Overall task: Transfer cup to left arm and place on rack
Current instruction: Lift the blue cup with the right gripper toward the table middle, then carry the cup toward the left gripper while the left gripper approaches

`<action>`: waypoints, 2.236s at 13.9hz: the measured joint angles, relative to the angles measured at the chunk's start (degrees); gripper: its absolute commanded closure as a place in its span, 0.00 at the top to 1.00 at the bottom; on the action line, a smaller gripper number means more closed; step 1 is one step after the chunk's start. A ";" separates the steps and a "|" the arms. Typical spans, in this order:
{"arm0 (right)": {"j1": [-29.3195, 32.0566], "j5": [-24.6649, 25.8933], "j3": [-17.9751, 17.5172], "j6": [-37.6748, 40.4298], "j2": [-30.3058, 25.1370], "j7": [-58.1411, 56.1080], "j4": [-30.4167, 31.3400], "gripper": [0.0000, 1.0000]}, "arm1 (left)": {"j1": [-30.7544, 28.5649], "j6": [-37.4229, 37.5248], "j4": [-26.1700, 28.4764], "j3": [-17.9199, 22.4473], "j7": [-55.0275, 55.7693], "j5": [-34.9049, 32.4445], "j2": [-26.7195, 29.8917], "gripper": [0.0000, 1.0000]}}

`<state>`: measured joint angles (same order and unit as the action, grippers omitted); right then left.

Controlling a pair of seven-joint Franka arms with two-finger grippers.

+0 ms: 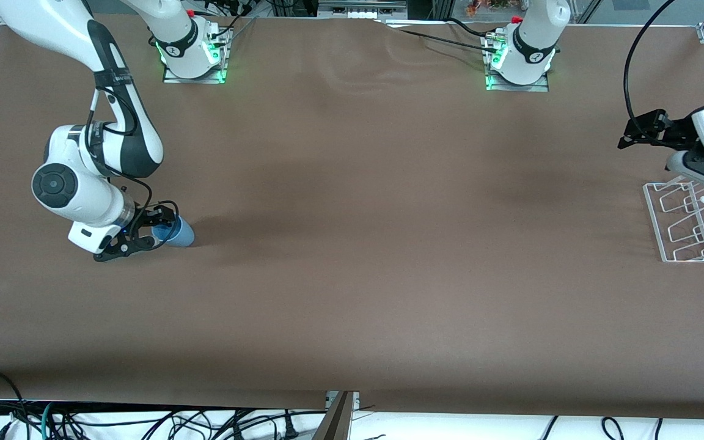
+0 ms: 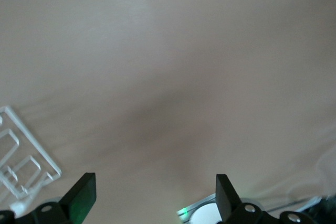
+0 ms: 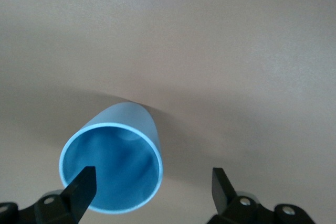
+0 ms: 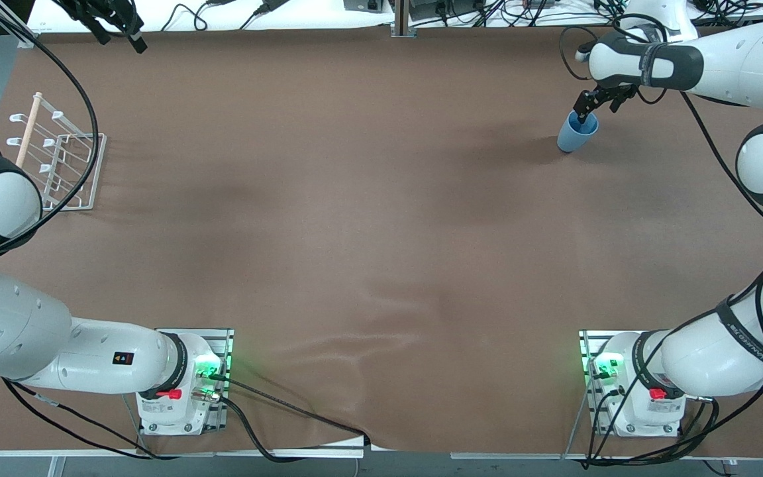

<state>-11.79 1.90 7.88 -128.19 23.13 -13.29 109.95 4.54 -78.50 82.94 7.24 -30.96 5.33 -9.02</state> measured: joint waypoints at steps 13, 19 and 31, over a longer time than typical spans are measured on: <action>-0.65 -10.12 -2.38 -2.92 4.02 2.47 -1.56 0.00 | -2.53 -10.63 9.24 0.06 -38.41 17.02 -2.88 1.00; -2.97 -18.75 -10.44 12.45 3.93 24.02 -11.66 0.00 | -2.15 -16.19 13.71 -1.66 -42.83 25.40 -3.05 1.00; -18.16 -63.63 -17.68 -0.42 13.36 70.23 -29.17 0.00 | 0.28 -27.23 14.48 -9.81 -42.97 37.05 -9.37 1.00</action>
<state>-29.95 -61.73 -9.80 -128.61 36.49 56.94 80.79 4.82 -105.74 97.42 -2.57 -73.92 42.39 -18.39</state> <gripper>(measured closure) 0.952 0.000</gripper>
